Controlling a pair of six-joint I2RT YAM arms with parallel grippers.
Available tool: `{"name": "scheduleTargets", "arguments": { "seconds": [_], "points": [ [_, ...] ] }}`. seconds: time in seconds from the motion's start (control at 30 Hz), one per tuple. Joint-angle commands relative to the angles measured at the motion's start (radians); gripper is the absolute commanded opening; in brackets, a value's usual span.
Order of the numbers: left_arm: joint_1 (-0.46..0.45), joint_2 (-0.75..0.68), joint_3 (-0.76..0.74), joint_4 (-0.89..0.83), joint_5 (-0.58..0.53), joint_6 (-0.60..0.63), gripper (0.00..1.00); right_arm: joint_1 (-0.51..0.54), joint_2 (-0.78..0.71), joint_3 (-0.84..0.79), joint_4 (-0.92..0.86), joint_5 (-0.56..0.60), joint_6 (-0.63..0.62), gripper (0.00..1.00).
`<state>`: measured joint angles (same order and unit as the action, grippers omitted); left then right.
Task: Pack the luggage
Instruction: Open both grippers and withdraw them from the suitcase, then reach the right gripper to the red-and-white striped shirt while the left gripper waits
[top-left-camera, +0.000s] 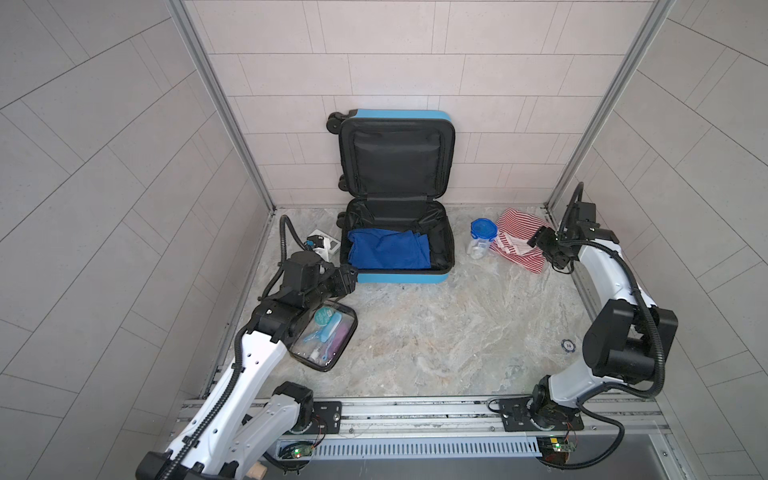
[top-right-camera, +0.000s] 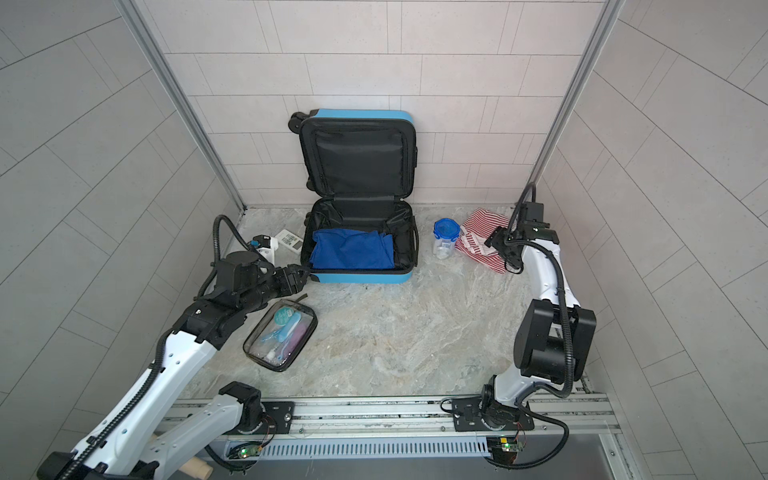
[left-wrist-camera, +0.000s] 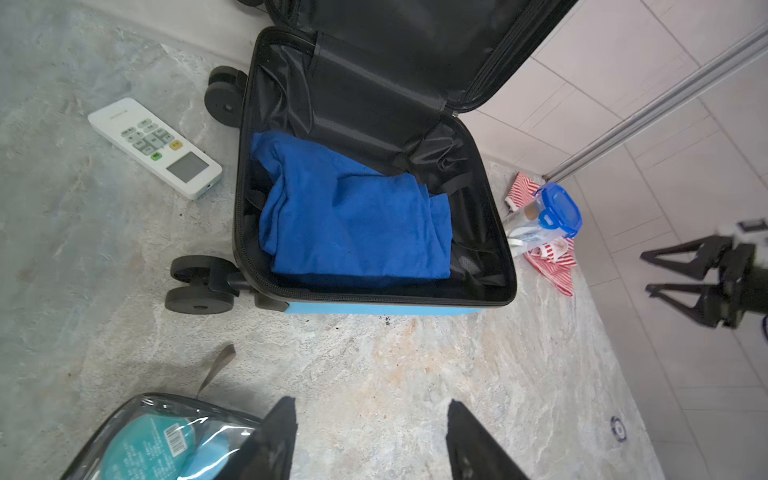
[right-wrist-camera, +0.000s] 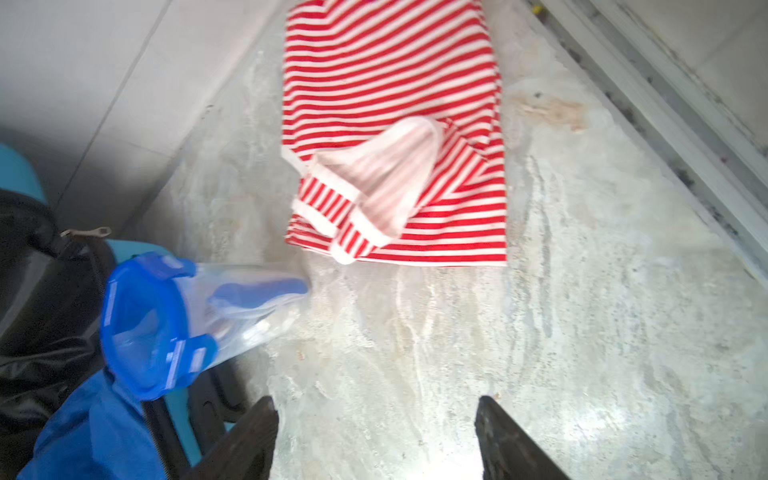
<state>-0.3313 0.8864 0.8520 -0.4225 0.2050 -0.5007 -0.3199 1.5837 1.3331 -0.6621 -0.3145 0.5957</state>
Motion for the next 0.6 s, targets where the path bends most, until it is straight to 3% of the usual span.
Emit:
{"name": "scheduleTargets", "arguments": {
  "seconds": [0.0, 0.13, 0.17, 0.23, 0.57],
  "points": [
    [-0.082, 0.003, -0.05, 0.095, 0.023, -0.07, 0.69, -0.024, 0.012, -0.027, 0.057, -0.025, 0.044, 0.78],
    [-0.267, 0.033, -0.087, 0.201, -0.082, -0.119, 0.78, -0.057, 0.081, -0.048, 0.092, -0.027, 0.067, 0.79],
    [-0.309, 0.048, -0.095, 0.234, -0.105, -0.134, 0.93, -0.062, 0.1, -0.053, 0.107, -0.034, 0.074, 0.79],
    [-0.362, 0.081, -0.109, 0.291, -0.129, -0.157, 0.98, -0.065, 0.139, -0.052, 0.135, -0.037, 0.078, 0.79],
    [-0.445, 0.201, -0.116, 0.38, -0.131, -0.203, 0.98, -0.066, 0.304, -0.025, 0.23, -0.054, 0.111, 0.8]
  ]
}}
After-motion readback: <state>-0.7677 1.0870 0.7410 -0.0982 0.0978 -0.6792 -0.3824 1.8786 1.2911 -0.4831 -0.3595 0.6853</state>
